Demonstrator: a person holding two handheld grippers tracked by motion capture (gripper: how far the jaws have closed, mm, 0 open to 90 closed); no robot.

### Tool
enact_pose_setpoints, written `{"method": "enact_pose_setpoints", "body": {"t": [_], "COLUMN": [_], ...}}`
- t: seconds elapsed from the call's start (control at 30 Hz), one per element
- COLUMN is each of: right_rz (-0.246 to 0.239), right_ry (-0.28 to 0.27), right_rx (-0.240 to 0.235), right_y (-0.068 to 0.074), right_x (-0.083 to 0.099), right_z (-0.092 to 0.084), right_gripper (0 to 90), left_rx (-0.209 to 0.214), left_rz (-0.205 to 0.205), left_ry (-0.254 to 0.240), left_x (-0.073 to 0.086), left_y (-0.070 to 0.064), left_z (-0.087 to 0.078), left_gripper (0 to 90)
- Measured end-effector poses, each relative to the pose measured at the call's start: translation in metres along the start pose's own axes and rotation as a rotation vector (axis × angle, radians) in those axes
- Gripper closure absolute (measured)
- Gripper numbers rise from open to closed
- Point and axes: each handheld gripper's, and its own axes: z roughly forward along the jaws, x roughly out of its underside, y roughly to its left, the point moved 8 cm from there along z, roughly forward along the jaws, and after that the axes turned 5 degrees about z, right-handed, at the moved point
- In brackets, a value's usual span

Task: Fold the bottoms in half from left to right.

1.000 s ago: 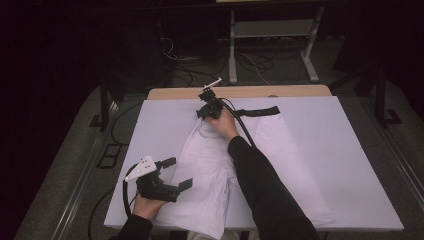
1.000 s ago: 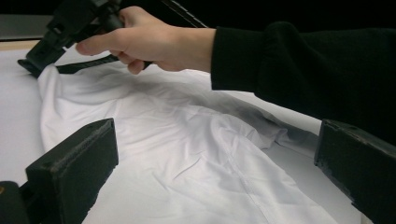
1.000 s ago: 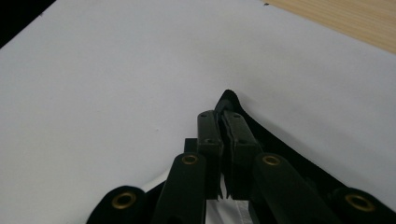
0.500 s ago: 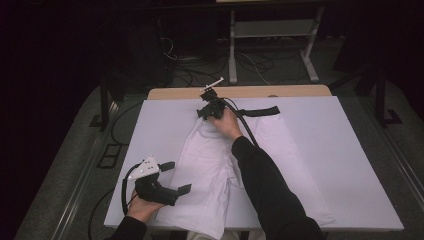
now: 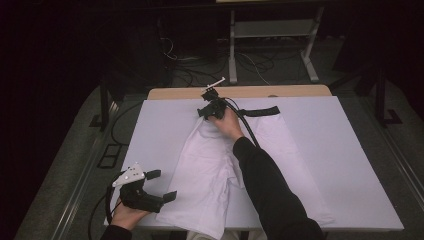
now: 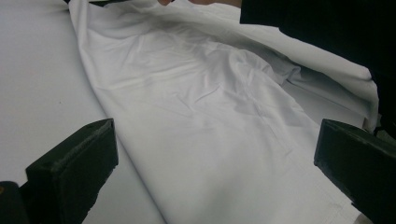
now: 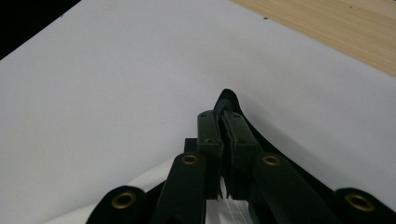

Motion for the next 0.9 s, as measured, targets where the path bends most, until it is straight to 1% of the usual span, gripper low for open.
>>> {"method": "enact_pose_setpoints", "body": {"t": [0.23,0.33,0.37,0.57,0.63,0.73,0.9], "right_rz": [-0.003,-0.003,-0.003,0.001,0.0,0.004,0.002], "right_ry": [-0.008,-0.012,-0.012,-0.018,-0.022,-0.024,-0.024], "right_rx": [0.001,-0.002,-0.002,0.002,0.005,0.006,0.008], "right_y": [-0.001,-0.001,-0.001,-0.002,-0.003,-0.003,-0.004], "right_x": [-0.002,-0.002,-0.002,-0.002,-0.001,-0.001,0.0], "right_z": [-0.004,-0.005,-0.005,-0.007,-0.007,-0.007,-0.007], "right_gripper": [84.6,84.6,84.6,84.6,84.6,84.6,84.6], "left_rx": [0.019,0.026,0.026,0.036,0.039,0.048,0.071], "left_rz": [0.006,0.013,0.013,-0.001,-0.016,-0.026,-0.036], "left_ry": [0.034,0.061,0.061,0.11,0.117,0.134,0.158], "left_x": [0.003,0.007,0.007,0.021,0.025,0.031,0.037], "left_y": [-0.005,-0.006,-0.006,-0.005,-0.004,-0.004,-0.005], "left_z": [-0.001,-0.003,-0.003,-0.009,-0.012,-0.015,-0.018], "left_gripper": [0.0,0.0,0.0,0.0,0.0,0.0,4.4]}}
